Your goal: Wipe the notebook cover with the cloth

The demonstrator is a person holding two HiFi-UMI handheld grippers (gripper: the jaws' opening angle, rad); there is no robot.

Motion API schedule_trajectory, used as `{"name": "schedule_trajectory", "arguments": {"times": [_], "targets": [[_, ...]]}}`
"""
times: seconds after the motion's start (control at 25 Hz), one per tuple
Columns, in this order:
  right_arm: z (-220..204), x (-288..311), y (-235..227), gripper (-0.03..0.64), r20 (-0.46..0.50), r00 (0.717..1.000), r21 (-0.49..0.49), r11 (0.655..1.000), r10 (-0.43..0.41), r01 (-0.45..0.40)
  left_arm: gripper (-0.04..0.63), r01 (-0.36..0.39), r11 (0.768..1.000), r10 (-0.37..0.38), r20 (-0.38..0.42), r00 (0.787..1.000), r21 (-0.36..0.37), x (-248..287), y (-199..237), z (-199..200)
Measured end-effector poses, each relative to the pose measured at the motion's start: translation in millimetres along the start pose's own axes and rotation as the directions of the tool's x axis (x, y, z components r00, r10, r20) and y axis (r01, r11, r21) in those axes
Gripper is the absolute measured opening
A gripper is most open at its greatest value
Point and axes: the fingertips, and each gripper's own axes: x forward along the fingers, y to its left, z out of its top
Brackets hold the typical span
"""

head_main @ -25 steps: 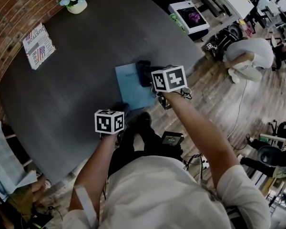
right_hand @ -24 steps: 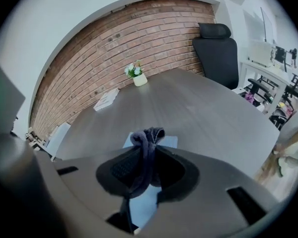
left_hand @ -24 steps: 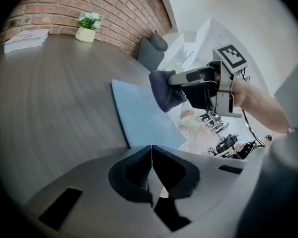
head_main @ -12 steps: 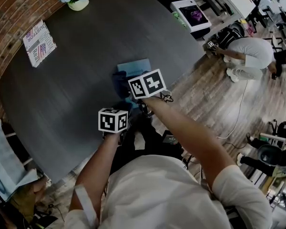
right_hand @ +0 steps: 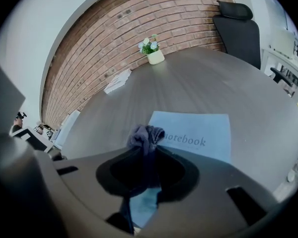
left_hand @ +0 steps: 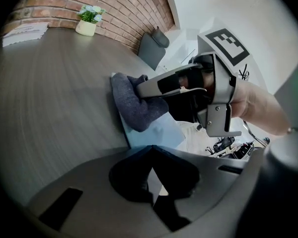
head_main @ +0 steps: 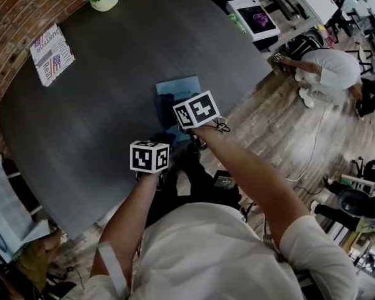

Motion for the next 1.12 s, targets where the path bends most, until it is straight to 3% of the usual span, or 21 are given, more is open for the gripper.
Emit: {"name": "schedule_trajectory", "arguments": {"times": [1.12], "targets": [[-32.5,-66.5,-91.6,0.095,0.031,0.977,0.011,0.978,-0.209,0.208,0.008,-0.036,0.999,0.036,0.005,0.999,-0.004,0.3,-0.3,0.3]]}}
